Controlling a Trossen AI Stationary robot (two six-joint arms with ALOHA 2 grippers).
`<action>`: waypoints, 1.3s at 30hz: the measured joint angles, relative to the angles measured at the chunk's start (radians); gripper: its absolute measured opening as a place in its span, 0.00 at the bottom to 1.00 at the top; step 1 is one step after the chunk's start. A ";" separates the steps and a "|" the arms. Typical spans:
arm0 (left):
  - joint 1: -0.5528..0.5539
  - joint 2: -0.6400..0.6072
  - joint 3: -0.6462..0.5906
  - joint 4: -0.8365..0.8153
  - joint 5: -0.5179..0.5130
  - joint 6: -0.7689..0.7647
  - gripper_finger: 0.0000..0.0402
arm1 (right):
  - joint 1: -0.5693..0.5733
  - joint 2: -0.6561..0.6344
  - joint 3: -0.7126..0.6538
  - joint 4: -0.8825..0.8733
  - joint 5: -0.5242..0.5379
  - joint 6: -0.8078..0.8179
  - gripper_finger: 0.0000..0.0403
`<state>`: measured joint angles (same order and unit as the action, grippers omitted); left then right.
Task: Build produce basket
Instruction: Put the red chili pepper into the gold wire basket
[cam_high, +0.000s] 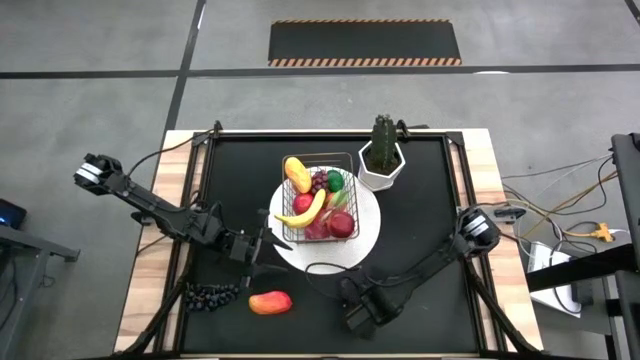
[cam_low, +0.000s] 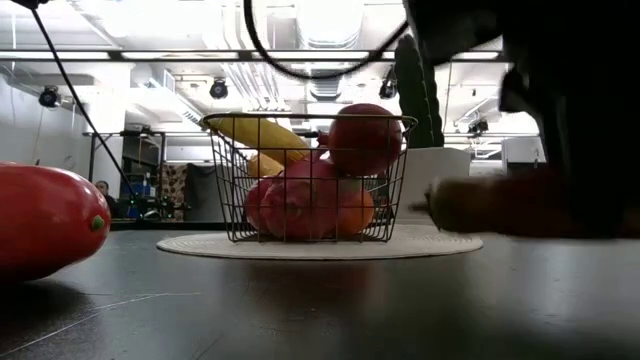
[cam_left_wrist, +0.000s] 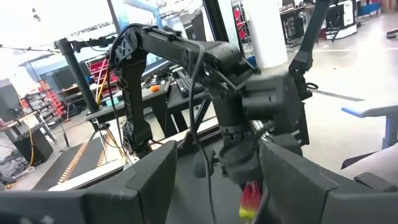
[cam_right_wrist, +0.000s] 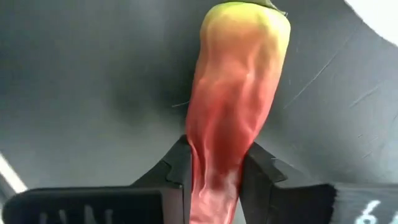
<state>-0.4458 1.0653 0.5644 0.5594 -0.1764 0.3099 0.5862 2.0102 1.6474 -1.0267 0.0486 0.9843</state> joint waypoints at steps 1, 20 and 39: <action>0.000 0.000 0.000 0.000 0.000 0.008 0.53 | -0.001 -0.012 0.000 0.000 0.000 -0.032 0.19; 0.000 0.014 -0.008 0.010 0.000 0.011 0.53 | -0.042 -0.361 -0.152 0.402 0.243 -0.928 0.18; 0.001 -0.102 -0.008 0.006 -0.066 0.218 0.53 | -0.332 -0.550 -0.600 1.315 0.387 -1.079 0.18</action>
<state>-0.4446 0.9628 0.5564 0.5658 -0.2422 0.5274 0.2540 1.4605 1.0474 0.2881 0.4354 -0.0950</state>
